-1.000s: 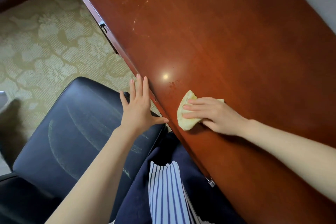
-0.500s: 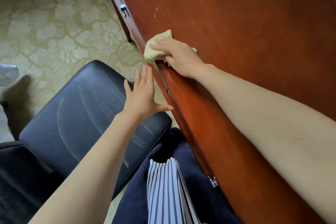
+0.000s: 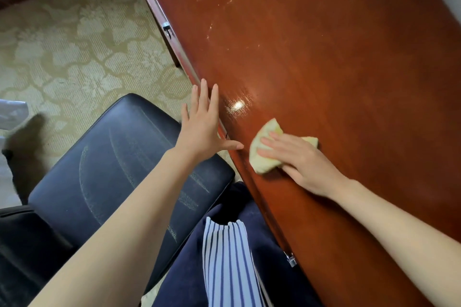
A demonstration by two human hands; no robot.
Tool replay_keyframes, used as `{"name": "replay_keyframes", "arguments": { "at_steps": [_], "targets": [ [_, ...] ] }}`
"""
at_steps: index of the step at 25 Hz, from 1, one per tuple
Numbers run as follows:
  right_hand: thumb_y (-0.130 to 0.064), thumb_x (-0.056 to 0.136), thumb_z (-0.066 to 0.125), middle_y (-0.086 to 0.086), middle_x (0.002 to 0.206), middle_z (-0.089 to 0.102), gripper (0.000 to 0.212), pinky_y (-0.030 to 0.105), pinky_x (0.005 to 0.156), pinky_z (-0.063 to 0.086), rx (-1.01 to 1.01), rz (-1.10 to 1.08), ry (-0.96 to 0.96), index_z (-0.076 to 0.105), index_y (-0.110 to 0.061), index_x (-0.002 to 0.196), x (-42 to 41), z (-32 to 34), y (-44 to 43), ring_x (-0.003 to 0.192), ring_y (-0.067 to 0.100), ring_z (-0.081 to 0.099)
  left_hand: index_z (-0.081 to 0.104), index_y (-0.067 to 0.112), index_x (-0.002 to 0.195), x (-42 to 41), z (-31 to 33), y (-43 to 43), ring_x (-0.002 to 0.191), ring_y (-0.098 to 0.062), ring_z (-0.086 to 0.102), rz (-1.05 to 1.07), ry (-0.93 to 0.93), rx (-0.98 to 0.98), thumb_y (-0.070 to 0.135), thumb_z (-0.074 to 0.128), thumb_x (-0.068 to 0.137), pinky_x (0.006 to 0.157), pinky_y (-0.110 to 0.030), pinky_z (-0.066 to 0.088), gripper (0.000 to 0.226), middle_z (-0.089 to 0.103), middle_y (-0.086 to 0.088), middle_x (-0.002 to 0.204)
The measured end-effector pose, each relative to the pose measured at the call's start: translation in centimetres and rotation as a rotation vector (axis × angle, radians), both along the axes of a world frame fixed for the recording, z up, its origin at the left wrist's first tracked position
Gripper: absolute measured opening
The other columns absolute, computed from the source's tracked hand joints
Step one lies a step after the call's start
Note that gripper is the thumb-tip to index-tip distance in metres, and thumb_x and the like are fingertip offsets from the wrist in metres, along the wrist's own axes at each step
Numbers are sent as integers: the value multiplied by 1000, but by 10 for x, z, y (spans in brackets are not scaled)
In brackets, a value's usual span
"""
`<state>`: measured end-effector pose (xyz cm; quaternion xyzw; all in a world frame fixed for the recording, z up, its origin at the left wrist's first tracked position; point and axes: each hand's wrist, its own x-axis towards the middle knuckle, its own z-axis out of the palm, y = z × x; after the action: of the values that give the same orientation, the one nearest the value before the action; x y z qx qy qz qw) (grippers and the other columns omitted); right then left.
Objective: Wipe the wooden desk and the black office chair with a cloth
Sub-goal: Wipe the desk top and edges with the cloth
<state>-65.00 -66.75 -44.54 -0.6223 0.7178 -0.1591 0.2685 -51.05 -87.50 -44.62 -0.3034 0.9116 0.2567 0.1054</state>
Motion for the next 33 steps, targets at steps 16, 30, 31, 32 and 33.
{"name": "replay_keyframes", "arguments": {
  "at_steps": [16, 30, 31, 32, 33],
  "targets": [
    [-7, 98, 40, 3, 154, 27, 47, 35, 115, 17, 34, -457, 106, 39, -23, 142, -119, -6, -149, 144, 21, 16, -19, 3, 146, -19, 2, 1, 144, -28, -20, -41, -160, -40, 68, 73, 56, 119, -43, 3, 144, -26, -15, 154],
    [4, 87, 55, 1, 143, 46, 48, 33, 116, 19, -16, 6, -54, 55, -16, 131, -12, -5, -62, 138, 19, 32, -18, 2, 146, -20, 2, 2, 144, -28, -18, -63, -207, -107, 62, 75, 64, 119, -41, 6, 138, -26, -15, 154],
    [5, 87, 55, 2, 141, 48, 47, 35, 115, 23, -16, 41, -49, 56, -15, 130, -11, -4, -51, 137, 19, 34, -18, 2, 146, -19, 1, 2, 144, -28, -18, -65, -207, -114, 60, 75, 66, 119, -41, 6, 136, -26, -15, 154],
    [6, 86, 54, 2, 139, 49, 47, 36, 114, 26, -21, 87, -28, 58, -15, 129, -15, -2, -43, 136, 20, 36, -19, 3, 146, -19, 1, 3, 144, -28, -19, -62, -207, -113, 61, 74, 66, 119, -41, 5, 136, -26, -15, 154],
    [8, 85, 54, 3, 138, 51, 48, 37, 113, 29, -35, 143, 9, 59, -14, 128, -20, 0, -38, 134, 22, 39, -19, 3, 146, -20, 2, 3, 144, -28, -19, -59, -208, -106, 63, 73, 64, 119, -42, 4, 137, -26, -15, 154]
  ]
}}
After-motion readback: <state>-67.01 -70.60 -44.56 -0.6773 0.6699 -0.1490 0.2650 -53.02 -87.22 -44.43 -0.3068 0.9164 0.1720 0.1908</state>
